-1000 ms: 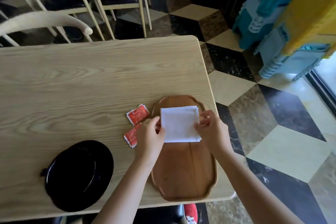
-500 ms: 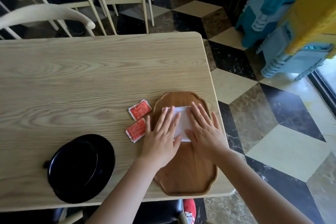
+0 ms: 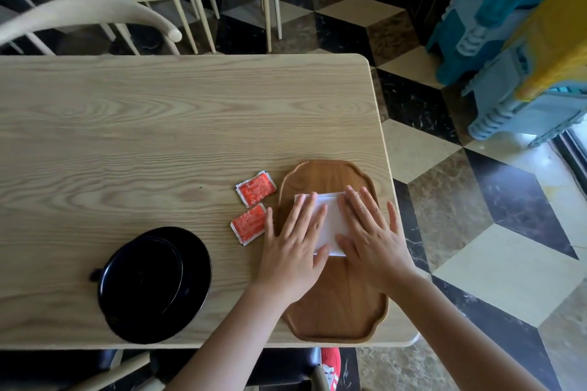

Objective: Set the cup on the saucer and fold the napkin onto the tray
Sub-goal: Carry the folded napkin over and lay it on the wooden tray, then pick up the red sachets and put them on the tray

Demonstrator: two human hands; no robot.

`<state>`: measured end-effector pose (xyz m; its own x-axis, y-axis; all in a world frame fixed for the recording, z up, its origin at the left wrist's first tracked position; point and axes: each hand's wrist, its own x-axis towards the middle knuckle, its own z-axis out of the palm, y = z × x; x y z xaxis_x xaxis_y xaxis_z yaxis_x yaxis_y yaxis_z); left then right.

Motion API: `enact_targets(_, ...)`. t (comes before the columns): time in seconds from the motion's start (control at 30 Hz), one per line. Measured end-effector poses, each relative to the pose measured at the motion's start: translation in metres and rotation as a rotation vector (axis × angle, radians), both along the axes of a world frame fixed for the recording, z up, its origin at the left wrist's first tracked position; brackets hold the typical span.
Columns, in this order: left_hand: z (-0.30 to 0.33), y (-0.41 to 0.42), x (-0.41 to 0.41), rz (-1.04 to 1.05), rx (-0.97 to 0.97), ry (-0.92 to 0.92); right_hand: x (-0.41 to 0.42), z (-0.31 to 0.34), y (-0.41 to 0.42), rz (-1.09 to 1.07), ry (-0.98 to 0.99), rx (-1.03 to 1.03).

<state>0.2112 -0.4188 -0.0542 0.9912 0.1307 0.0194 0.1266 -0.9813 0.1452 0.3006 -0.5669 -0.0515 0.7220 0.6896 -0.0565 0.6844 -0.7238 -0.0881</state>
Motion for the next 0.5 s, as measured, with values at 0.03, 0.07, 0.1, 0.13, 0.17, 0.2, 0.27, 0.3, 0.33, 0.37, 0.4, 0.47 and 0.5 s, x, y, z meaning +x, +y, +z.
enact_targets(0.03,0.001,-0.001,0.0,-0.002,-0.003,-0.017,0.0,0.0,0.0,0.006,-0.011,0.009)
enact_targets(0.07,0.003,0.0,-0.002,-0.005,-0.02,-0.053,0.0,0.001,0.001,0.012,-0.034,0.028)
enact_targets(0.1,0.006,0.001,-0.003,0.001,-0.055,-0.109,0.0,0.004,0.003,0.014,-0.061,0.061)
enact_targets(0.13,0.01,0.006,-0.005,0.021,-0.106,-0.172,0.001,0.008,0.006,0.013,-0.093,0.109)
enact_targets(0.17,0.015,0.014,-0.007,0.067,-0.154,-0.243,0.002,0.014,0.012,0.018,-0.126,0.167)
enact_targets(0.2,0.02,0.023,-0.009,0.139,-0.184,-0.307,0.005,0.02,0.02,0.026,-0.162,0.226)
enact_targets(0.27,0.026,0.045,-0.013,0.302,-0.189,-0.352,0.011,0.029,0.046,0.045,-0.186,0.316)
enact_targets(0.3,0.027,0.056,-0.014,0.364,-0.181,-0.309,0.015,0.032,0.063,0.059,-0.161,0.339)
enact_targets(0.33,0.029,0.064,-0.015,0.417,-0.178,-0.223,0.019,0.034,0.081,0.067,-0.126,0.357)
enact_targets(0.37,0.03,0.07,-0.014,0.462,-0.173,-0.112,0.022,0.036,0.099,0.076,-0.078,0.366)
enact_targets(0.4,0.032,0.073,-0.014,0.488,-0.157,0.009,0.024,0.036,0.115,0.08,-0.03,0.355)
enact_targets(0.47,0.032,0.075,-0.013,0.488,-0.1,0.148,0.027,0.031,0.143,0.1,0.105,0.222)
enact_targets(0.5,0.032,0.076,-0.012,0.477,-0.083,0.163,0.027,0.027,0.153,0.118,0.168,0.134)
